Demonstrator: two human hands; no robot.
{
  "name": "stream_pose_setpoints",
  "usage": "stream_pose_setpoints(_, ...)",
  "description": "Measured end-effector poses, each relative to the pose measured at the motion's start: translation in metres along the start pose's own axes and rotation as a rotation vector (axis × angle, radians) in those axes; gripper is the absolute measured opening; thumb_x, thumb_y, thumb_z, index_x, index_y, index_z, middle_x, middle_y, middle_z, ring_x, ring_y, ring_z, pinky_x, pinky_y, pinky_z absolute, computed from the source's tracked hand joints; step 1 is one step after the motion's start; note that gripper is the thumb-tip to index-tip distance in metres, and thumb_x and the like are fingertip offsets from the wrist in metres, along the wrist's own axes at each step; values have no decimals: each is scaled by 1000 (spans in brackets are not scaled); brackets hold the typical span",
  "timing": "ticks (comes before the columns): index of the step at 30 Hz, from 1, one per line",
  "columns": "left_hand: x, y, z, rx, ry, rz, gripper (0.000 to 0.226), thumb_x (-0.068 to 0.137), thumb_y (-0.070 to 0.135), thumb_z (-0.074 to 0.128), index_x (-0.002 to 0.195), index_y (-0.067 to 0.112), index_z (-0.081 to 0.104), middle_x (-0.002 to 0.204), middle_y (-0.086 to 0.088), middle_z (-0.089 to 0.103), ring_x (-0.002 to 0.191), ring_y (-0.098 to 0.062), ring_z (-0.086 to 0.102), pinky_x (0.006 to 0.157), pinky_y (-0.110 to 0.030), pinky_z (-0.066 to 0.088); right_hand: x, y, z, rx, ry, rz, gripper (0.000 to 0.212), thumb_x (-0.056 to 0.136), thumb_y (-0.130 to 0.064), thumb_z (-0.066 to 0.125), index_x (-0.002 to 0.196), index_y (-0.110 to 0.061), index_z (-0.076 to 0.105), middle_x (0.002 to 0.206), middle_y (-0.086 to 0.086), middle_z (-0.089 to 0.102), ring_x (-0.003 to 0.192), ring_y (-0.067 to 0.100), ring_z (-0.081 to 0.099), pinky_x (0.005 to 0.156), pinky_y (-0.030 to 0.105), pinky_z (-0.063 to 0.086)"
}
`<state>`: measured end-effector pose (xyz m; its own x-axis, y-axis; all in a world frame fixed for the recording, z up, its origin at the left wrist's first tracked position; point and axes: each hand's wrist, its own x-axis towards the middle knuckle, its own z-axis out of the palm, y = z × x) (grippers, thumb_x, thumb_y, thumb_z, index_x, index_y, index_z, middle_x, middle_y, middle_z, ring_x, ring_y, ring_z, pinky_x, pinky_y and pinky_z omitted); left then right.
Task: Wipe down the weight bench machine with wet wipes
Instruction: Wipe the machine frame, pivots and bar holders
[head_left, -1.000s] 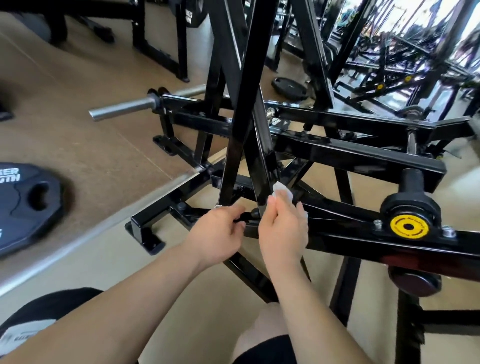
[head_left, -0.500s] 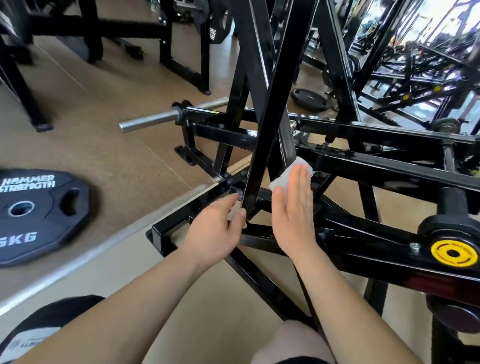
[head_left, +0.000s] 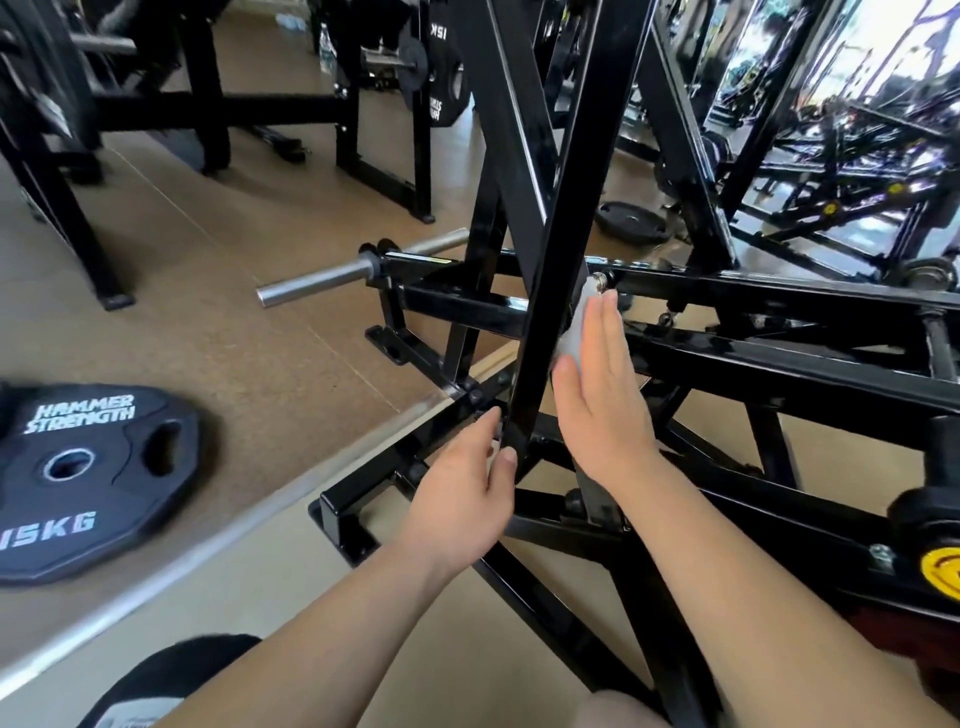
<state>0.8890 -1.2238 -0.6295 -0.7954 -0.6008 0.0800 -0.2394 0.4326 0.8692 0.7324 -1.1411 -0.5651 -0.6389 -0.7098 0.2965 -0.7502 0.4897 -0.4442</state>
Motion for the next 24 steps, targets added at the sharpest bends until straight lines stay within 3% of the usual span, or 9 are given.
stream_pose_setpoints(3,6,-6,-2,7,18,-10,56,106,45,41,159,31,31,156,14,46,136,-4,50,115,-39,43,-45,6,21,-87,33,52,66,111,-46,14,162,-22,-21,169,-8,-28,154,5,-25,130,38,-2)
stream_pose_setpoints(6,6,-8,-4,-20,-1,-18,55,107,39,42,159,28,32,142,18,56,112,13,58,110,-37,47,-95,13,39,-191,13,111,74,105,-49,11,160,-15,-23,169,1,-28,157,14,-23,130,42,-2)
stream_pose_setpoints(10,8,-8,-5,3,17,9,55,107,42,40,160,30,31,158,14,44,143,-3,43,117,-38,40,-58,8,17,-117,-35,176,69,107,-50,8,160,-22,-26,168,-5,-30,156,9,-22,131,42,6)
stream_pose_setpoints(14,5,-2,-12,7,53,13,53,108,39,41,159,29,33,158,13,45,144,-4,41,119,-35,38,12,-6,-11,24,-29,64,67,111,-48,18,162,-24,-19,170,-9,-21,157,6,-11,130,37,12)
stream_pose_setpoints(18,1,-7,-21,18,63,-9,54,108,38,41,160,27,32,158,12,44,144,-3,40,116,-21,32,-2,-8,9,-17,95,89,63,110,-47,16,164,-29,-11,173,-9,-12,159,9,-4,128,38,21)
stream_pose_setpoints(24,0,-14,-23,49,25,11,54,108,38,41,160,27,32,160,11,42,145,-4,39,120,-31,34,-79,8,34,-162,26,34,62,107,-47,4,160,-31,-23,169,-6,-29,156,13,-23,130,46,1)
